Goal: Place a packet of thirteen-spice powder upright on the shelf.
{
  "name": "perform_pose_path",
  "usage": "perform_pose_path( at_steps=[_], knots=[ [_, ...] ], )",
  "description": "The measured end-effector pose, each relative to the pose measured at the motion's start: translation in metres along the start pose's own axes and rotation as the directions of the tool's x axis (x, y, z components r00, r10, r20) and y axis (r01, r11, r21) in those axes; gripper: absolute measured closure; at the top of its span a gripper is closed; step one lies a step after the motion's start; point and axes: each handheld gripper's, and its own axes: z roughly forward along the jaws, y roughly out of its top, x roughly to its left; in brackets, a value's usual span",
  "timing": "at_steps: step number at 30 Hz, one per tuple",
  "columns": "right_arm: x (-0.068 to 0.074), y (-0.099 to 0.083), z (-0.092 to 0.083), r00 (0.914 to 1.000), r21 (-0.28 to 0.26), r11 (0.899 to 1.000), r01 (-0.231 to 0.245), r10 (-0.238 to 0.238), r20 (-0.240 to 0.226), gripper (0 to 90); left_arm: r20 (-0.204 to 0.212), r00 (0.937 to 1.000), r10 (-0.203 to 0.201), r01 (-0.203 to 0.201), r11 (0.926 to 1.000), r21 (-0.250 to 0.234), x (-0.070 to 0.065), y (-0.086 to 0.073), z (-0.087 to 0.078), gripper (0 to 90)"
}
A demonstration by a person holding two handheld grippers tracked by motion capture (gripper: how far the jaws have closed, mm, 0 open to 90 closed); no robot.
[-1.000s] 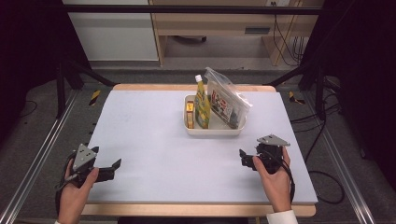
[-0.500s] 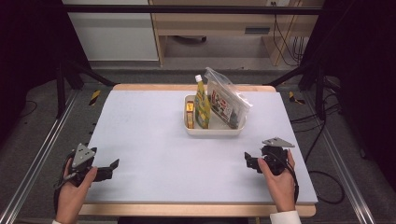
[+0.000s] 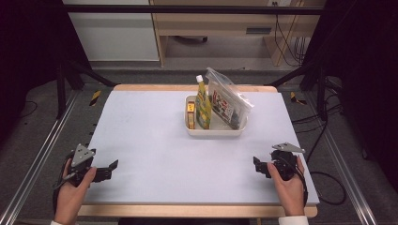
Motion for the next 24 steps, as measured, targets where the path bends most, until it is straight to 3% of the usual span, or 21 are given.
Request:
perform_pose_path(
  at_steps=[11, 24],
  knots=[
    [-0.003, -0.013, 0.002, 0.9973, -0.022, 0.997, 0.070, -0.070, -0.022, 7.1, -0.002, 1.0000, -0.001, 0.001, 0.9999, 0.015, 0.001, -0.001, 0.001, 4.9],
    [-0.003, -0.020, 0.008, 0.9960, 0.009, 0.996, 0.087, -0.087, -0.021, 7.5, 0.002, 1.0000, -0.007, 0.007, 0.9996, 0.026, -0.001, -0.001, 0.003, 4.1]
  ],
)
